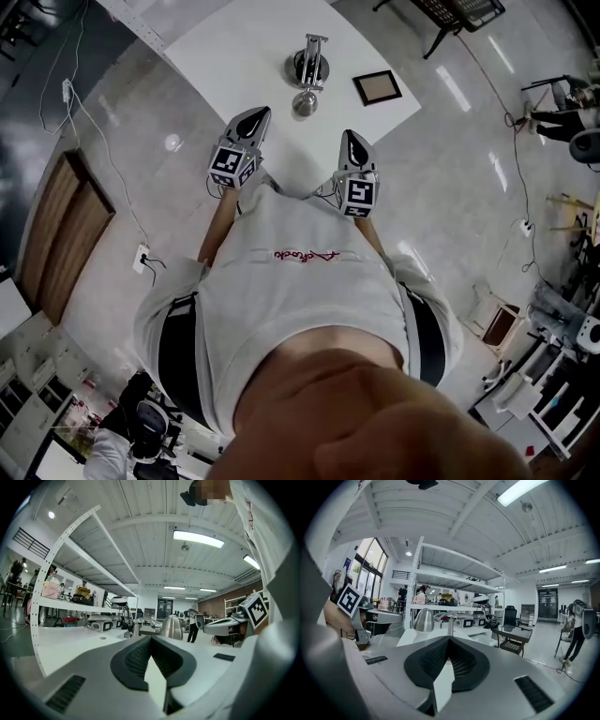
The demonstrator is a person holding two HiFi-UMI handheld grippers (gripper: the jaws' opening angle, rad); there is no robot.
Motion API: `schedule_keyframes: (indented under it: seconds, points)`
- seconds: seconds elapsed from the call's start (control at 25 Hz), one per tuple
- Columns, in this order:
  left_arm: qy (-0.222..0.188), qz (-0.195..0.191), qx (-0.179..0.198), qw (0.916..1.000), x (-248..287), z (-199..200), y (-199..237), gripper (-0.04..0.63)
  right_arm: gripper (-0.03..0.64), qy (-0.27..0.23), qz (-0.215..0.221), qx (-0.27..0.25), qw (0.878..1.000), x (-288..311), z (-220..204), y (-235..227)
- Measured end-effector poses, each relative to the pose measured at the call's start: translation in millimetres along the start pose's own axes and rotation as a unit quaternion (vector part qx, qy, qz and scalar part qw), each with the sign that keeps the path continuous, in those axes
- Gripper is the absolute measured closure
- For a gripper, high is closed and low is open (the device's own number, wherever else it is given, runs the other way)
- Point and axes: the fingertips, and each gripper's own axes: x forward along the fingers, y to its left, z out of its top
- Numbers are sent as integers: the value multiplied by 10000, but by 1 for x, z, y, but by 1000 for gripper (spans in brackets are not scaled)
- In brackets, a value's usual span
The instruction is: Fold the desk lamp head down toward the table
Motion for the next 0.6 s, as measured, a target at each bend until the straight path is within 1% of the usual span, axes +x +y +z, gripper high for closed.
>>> schedule_keyframes:
  seconds: [0.16, 0.32, 0.6]
  points:
    - [-3, 33, -65, 10000, -4, 0, -6, 568, 601, -50, 46, -58, 10000, 1, 4, 1]
    - [-17, 9, -21, 10000, -5, 2, -8, 568, 601, -127, 25, -73, 9999, 1, 9, -1]
    - [26, -20, -84, 10000, -2, -4, -8, 568, 601, -104, 9, -140, 9998, 1, 10, -2]
